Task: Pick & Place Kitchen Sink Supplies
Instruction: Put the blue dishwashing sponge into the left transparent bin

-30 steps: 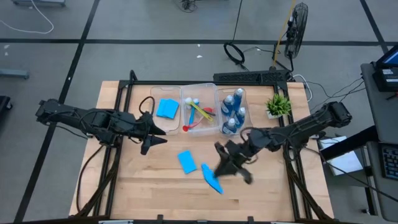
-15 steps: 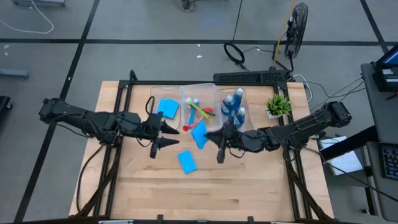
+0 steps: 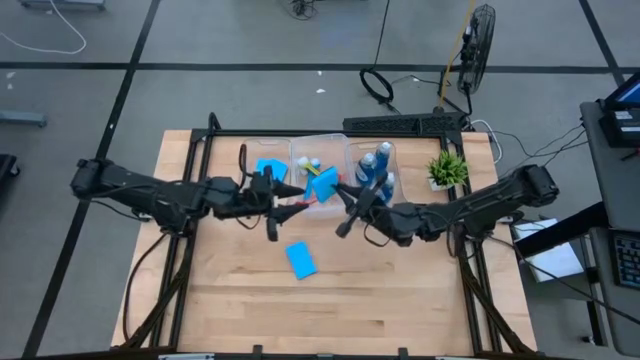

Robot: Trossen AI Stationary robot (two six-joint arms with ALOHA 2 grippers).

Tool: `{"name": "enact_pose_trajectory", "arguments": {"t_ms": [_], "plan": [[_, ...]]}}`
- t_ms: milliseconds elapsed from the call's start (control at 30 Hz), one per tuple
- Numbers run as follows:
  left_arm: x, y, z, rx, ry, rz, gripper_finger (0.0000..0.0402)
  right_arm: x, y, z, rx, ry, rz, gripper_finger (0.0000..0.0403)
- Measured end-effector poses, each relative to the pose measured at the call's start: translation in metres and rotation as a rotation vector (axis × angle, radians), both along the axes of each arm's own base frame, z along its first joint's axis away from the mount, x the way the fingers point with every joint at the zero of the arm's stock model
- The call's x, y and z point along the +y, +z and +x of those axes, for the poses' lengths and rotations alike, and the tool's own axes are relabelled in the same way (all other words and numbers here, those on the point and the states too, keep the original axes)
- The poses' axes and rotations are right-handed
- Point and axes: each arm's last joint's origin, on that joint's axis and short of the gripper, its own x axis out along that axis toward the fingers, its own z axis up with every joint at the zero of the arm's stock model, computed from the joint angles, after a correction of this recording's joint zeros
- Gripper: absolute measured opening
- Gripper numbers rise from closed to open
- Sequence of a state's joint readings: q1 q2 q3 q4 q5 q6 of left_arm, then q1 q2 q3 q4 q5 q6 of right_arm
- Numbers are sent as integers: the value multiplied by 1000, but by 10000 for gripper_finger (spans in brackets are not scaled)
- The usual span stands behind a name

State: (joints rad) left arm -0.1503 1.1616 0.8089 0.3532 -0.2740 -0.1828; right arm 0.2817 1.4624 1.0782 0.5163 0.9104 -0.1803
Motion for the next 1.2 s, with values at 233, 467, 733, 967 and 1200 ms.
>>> {"name": "enact_pose_trajectory", "arguments": {"t_ms": [233,467,733,967,1200], "plan": [[14,-5,9,-8,119,4,186,-2,-7,5,34,-36,-22,0],[19,-9,18,-48,128,-27,186,-6,-7,5,40,-51,-29,0],[15,-7,18,-61,59,-36,186,-13,-9,6,76,-76,-49,0],[17,-7,19,-62,73,-37,186,-14,-9,7,74,-76,-49,0],[26,-7,19,-69,112,-37,186,-13,-8,8,50,-26,-24,0]]}}
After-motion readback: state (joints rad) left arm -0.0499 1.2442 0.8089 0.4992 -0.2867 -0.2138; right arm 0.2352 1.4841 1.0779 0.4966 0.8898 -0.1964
